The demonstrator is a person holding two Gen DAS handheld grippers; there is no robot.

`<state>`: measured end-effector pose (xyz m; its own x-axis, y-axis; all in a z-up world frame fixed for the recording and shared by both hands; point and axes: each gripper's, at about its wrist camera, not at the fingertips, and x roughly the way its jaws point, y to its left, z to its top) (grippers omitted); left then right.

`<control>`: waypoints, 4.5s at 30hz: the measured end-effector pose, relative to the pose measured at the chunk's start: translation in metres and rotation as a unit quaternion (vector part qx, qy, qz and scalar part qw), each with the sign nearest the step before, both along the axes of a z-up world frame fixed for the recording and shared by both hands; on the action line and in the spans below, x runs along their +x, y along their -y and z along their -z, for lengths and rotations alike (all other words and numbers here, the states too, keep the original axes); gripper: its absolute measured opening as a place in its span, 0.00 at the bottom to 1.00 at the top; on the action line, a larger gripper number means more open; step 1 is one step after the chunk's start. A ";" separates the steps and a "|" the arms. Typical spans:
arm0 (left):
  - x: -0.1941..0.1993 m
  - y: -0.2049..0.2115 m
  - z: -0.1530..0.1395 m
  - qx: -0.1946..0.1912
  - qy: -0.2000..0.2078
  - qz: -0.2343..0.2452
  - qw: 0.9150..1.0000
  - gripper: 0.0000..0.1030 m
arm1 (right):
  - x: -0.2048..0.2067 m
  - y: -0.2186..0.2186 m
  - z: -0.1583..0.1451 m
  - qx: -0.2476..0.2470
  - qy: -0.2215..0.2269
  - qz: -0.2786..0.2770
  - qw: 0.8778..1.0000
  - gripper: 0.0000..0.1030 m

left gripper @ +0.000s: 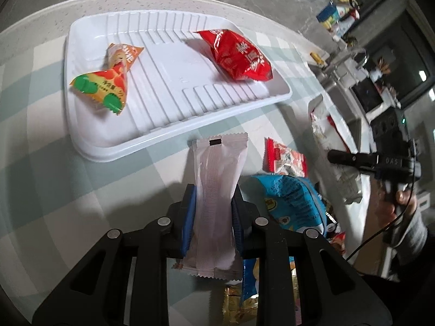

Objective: Organize snacks

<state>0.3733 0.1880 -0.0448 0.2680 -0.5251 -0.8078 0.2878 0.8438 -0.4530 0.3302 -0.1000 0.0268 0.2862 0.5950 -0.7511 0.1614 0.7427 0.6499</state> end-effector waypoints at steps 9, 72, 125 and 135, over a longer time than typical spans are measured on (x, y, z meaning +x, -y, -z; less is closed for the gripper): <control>0.001 -0.014 -0.015 -0.048 -0.002 -0.027 0.998 0.22 | 0.005 -0.006 -0.012 0.028 0.011 0.007 1.000 0.15; -0.013 0.034 -0.008 0.097 0.042 0.066 0.992 0.21 | 0.024 -0.018 -0.011 0.069 -0.003 0.003 0.998 0.17; 0.012 -0.034 0.007 -0.209 -0.076 -0.079 0.972 0.21 | 0.028 -0.014 0.012 0.225 -0.018 0.012 0.974 0.14; 0.012 -0.039 0.003 -0.252 -0.085 -0.089 0.960 0.21 | 0.041 -0.026 0.006 0.246 -0.019 0.005 0.969 0.14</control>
